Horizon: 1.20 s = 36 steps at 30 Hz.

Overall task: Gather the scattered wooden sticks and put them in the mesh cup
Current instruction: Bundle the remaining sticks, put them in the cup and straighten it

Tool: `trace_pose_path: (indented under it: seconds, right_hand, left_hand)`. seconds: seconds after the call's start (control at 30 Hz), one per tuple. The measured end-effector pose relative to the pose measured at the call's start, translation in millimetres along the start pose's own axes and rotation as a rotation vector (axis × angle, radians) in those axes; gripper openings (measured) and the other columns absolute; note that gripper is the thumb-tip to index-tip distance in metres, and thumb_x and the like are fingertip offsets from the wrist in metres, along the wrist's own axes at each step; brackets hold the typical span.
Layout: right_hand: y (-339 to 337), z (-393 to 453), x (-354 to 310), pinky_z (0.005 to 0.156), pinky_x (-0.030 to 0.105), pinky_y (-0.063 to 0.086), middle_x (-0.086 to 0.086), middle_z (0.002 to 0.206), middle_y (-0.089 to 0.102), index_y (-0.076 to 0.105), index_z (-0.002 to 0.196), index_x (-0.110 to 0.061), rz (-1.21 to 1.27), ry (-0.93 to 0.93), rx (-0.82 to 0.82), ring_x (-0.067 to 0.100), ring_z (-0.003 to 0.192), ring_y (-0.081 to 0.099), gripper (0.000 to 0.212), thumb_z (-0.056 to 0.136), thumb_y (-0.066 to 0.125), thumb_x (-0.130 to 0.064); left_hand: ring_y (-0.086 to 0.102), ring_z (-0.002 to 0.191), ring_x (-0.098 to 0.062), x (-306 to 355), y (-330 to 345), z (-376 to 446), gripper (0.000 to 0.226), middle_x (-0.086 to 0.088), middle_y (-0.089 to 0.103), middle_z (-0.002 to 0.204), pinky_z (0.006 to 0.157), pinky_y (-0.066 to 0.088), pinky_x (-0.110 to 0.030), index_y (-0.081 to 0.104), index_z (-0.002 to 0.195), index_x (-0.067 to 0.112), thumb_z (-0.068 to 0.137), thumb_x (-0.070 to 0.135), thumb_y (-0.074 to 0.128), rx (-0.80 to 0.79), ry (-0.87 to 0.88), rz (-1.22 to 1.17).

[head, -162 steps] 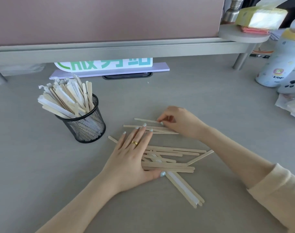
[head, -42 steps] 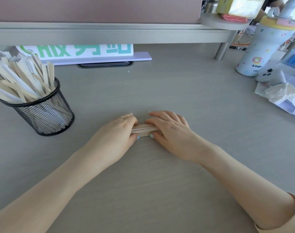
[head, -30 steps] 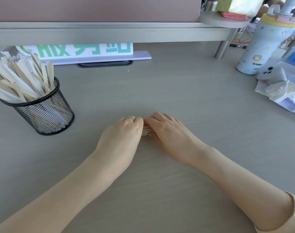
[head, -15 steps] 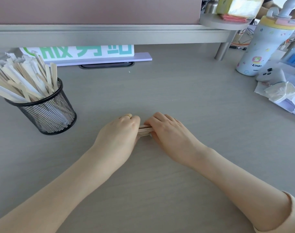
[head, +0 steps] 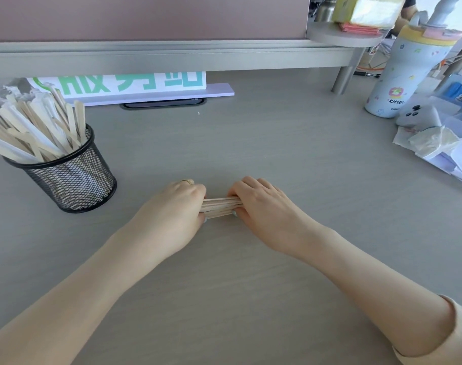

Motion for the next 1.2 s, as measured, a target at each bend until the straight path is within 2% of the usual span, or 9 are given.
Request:
trace_pose_path:
  seconds: [0.1, 0.2, 0.4, 0.57, 0.7, 0.97, 1.03, 1.1, 1.2]
  right_hand:
    - [1, 0, 0, 0.091, 0.035, 0.038, 0.003, 0.116, 0.049, 0.047, 0.119, -0.017, -0.019, -0.001, -0.010, 0.024, 0.106, 0.045, 0.025, 0.095, 0.040, -0.016]
    - [1, 0, 0, 0.092, 0.036, 0.038, 0.003, 0.116, 0.048, 0.047, 0.119, -0.017, -0.037, -0.002, -0.018, 0.025, 0.106, 0.044, 0.025, 0.095, 0.040, -0.017]
    - [1, -2, 0, 0.091, 0.035, 0.037, 0.003, 0.117, 0.046, 0.045, 0.115, -0.014, -0.102, -0.012, -0.011, 0.024, 0.105, 0.044, 0.021, 0.096, 0.037, -0.019]
    - [1, -2, 0, 0.088, 0.034, 0.037, 0.002, 0.112, 0.050, 0.045, 0.114, -0.014, -0.123, -0.021, -0.001, 0.025, 0.103, 0.046, 0.020, 0.096, 0.037, -0.019]
    - [0, -3, 0, 0.086, 0.035, 0.039, 0.003, 0.110, 0.051, 0.047, 0.112, -0.014, -0.130, -0.022, -0.014, 0.025, 0.101, 0.047, 0.019, 0.096, 0.037, -0.021]
    - [5, -4, 1, 0.080, 0.034, 0.038, 0.005, 0.106, 0.050, 0.047, 0.104, -0.011, -0.179, -0.026, 0.044, 0.026, 0.098, 0.048, 0.012, 0.094, 0.041, -0.015]
    - [9, -4, 2, 0.076, 0.033, 0.036, 0.004, 0.104, 0.050, 0.047, 0.102, -0.012, -0.197, -0.035, 0.071, 0.026, 0.095, 0.049, 0.011, 0.091, 0.046, -0.011]
    - [11, -4, 3, 0.074, 0.032, 0.035, 0.004, 0.104, 0.051, 0.048, 0.102, -0.012, -0.205, -0.034, 0.081, 0.026, 0.093, 0.049, 0.014, 0.089, 0.048, -0.009]
    - [12, -4, 4, 0.073, 0.032, 0.034, 0.005, 0.102, 0.052, 0.049, 0.102, -0.010, -0.221, -0.044, 0.095, 0.027, 0.091, 0.050, 0.014, 0.088, 0.050, -0.008]
  left_hand:
    - [0.046, 0.104, -0.023, 2, 2, -2, 0.017, -0.001, 0.037, 0.092, 0.072, 0.038, -0.031, 0.036, 0.083, 0.015, 0.094, 0.021, 0.047, 0.006, 0.029, 0.020]
    - [0.045, 0.109, -0.024, 4, 4, -4, 0.013, -0.004, 0.045, 0.106, 0.079, 0.041, -0.035, 0.032, 0.088, 0.016, 0.095, 0.019, 0.043, 0.021, 0.036, 0.056]
    - [0.049, 0.108, -0.025, 5, 8, -5, 0.007, -0.003, 0.052, 0.106, 0.073, 0.039, -0.033, 0.036, 0.093, 0.017, 0.095, 0.017, 0.042, 0.045, 0.028, 0.079]
    - [0.047, 0.109, -0.024, 4, 11, -4, 0.019, -0.003, 0.048, 0.105, 0.072, 0.037, -0.032, 0.028, 0.083, 0.018, 0.095, 0.014, 0.043, 0.077, 0.041, 0.080]
    - [0.050, 0.105, -0.024, 4, 15, -4, 0.021, -0.001, 0.045, 0.097, 0.071, 0.037, -0.031, 0.027, 0.084, 0.018, 0.093, 0.011, 0.044, 0.102, 0.035, 0.082]
    - [0.049, 0.105, -0.023, 2, 20, -4, 0.025, -0.001, 0.047, 0.098, 0.067, 0.033, -0.029, 0.027, 0.084, 0.019, 0.091, 0.008, 0.049, 0.153, 0.083, 0.126]
    - [0.057, 0.090, -0.026, 3, 20, -7, 0.036, -0.005, 0.053, 0.090, 0.059, 0.037, -0.030, 0.033, 0.080, 0.018, 0.078, 0.007, 0.066, 0.229, 0.158, 0.125]
    - [0.060, 0.057, -0.027, 4, 20, -7, 0.050, -0.006, 0.055, 0.063, 0.041, 0.036, -0.025, 0.044, 0.066, 0.014, 0.042, 0.000, 0.085, 0.207, 0.190, 0.209]
    - [0.054, 0.039, -0.026, 5, 20, -7, 0.054, -0.005, 0.049, 0.049, 0.039, 0.023, -0.019, 0.047, 0.059, 0.011, 0.023, -0.007, 0.082, 0.225, 0.177, 0.270]
Point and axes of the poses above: each hand's wrist, its own z-axis towards the middle knuckle, its own y-axis out of the palm, x = y × z, the point moved 1 cm from there along z, towards the middle knuckle
